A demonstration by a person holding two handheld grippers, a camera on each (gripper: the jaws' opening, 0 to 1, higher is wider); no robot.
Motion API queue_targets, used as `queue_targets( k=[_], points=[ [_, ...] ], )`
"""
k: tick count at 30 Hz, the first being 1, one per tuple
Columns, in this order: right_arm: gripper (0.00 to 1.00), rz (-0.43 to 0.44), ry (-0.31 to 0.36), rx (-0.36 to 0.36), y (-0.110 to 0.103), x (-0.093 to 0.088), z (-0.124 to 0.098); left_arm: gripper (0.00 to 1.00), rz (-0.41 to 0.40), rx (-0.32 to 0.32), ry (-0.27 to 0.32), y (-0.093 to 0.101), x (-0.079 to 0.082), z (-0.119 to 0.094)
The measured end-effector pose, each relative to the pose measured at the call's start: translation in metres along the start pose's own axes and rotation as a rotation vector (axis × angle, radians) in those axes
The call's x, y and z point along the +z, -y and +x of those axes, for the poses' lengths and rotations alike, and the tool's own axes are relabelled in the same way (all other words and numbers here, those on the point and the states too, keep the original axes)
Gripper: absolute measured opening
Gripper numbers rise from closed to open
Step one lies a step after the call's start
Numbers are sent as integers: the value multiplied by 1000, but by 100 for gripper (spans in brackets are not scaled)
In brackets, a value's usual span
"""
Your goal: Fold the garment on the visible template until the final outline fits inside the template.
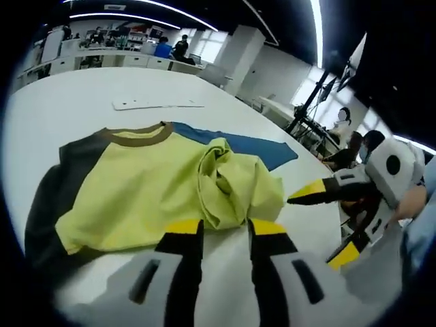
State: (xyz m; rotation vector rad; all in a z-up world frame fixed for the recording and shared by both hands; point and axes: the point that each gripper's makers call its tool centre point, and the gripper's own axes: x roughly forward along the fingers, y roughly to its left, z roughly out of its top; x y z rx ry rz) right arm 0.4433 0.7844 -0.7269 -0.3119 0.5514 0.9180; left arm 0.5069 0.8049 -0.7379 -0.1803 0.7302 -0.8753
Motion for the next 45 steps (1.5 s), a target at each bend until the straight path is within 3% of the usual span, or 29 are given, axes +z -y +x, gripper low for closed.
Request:
queue_targets(
  k=[5,13,21,26,30,45],
  points=[
    [33,-70,-47,-93,10,-1,17,20,-16,0,-8,-4,-1,4],
    [17,-57,-87,-252,31,-6,29,17,-22,-9,-16,-4,-3,8],
    [10,-42,-108,-334,43,-11,34,12,-33,-16,-13,-3,-1,9],
    [8,-36,-102,-340,44,-9,37,8,-41,-17,-9,-6,0,8],
    [1,-37,-105,-351,47,-10,38,0,-49,-30,-10,-4,0,8],
    [0,-22,-64,-329,40,-3,25,0,-39,-19,-2,-2,3,-9]
  ],
)
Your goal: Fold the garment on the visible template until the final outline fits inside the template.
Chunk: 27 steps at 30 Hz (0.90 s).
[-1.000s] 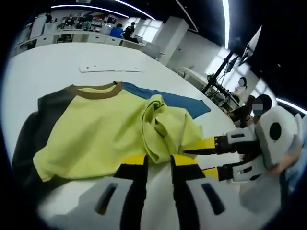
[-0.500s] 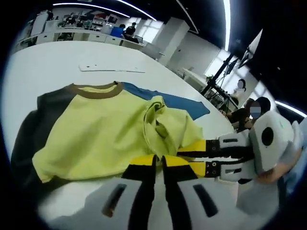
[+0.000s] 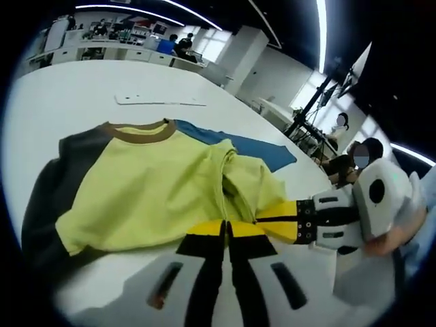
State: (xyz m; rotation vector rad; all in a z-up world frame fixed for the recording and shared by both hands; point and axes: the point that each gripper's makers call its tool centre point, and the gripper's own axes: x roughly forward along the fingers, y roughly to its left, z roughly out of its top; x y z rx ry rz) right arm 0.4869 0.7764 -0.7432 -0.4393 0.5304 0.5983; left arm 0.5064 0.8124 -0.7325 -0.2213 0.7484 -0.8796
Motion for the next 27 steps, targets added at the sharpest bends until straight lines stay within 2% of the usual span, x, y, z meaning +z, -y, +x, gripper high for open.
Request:
queue_targets(
  k=[7,16,22,27],
  points=[
    [0,12,30,22,-8,8,-13,0,11,25,18,1,5,-19],
    [0,11,64,46,-15,15,-38,0,19,87,50,-7,6,-62],
    [0,-2,62,73,-20,10,-54,0,22,146,59,-18,1,-100],
    [0,-17,49,88,-17,1,-68,0,17,192,54,-25,-11,-126]
  ],
)
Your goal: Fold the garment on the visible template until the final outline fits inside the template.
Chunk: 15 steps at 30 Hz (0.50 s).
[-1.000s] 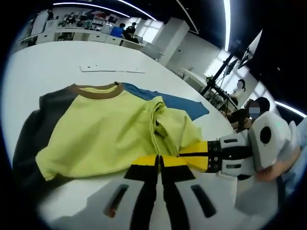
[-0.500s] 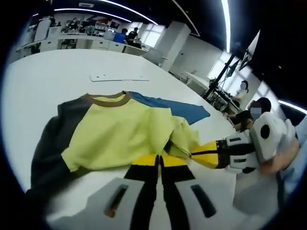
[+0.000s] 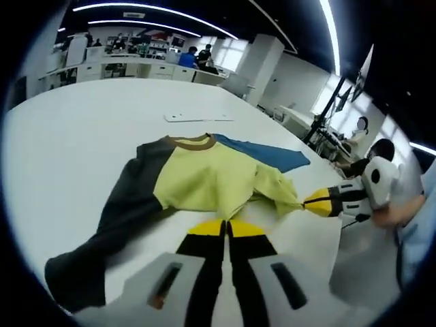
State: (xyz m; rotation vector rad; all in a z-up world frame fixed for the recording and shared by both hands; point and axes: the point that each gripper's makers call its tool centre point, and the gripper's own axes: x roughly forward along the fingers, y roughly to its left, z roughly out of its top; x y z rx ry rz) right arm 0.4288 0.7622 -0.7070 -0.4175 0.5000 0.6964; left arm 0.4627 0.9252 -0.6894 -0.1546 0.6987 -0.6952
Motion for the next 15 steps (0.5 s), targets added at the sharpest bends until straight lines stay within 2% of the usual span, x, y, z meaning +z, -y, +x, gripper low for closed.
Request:
queue_targets(
  k=[5,9,15],
  points=[
    [0,16,-10,1,8,-8,-16,0,-4,24,-17,-3,-16,-19],
    [0,-10,-58,45,9,-23,-28,0,8,35,-52,-1,-34,-31],
    [0,-1,-85,53,16,-38,-47,0,-11,47,-70,1,-53,-45]
  ],
)
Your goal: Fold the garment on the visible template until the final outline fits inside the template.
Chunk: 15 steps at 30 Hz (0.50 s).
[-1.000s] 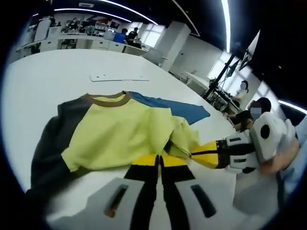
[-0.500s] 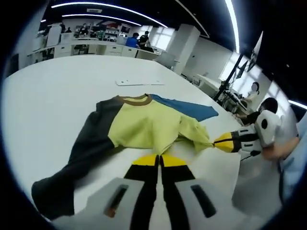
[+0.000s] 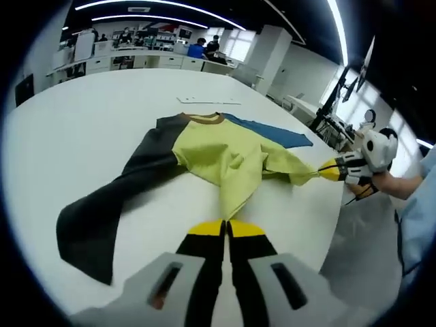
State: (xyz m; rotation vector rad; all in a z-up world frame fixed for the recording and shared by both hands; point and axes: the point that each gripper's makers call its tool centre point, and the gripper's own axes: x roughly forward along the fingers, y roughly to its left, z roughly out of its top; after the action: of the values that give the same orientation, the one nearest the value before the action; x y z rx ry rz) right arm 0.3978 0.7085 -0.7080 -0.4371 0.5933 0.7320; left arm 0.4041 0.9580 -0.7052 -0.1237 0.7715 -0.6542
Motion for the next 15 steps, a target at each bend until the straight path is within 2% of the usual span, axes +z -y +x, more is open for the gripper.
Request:
queue_targets(
  k=[7,12,13,15],
  points=[
    [0,-28,-23,-3,8,-12,-19,0,18,20,-41,3,-22,-16],
    [0,-49,-52,-28,18,-28,-29,0,-6,32,-58,1,-38,-25],
    [0,-78,-72,-41,21,-34,-32,0,-13,32,-59,2,-42,-27],
    [0,-70,-77,-40,22,-40,-36,0,-16,29,-66,6,-48,-29]
  ],
)
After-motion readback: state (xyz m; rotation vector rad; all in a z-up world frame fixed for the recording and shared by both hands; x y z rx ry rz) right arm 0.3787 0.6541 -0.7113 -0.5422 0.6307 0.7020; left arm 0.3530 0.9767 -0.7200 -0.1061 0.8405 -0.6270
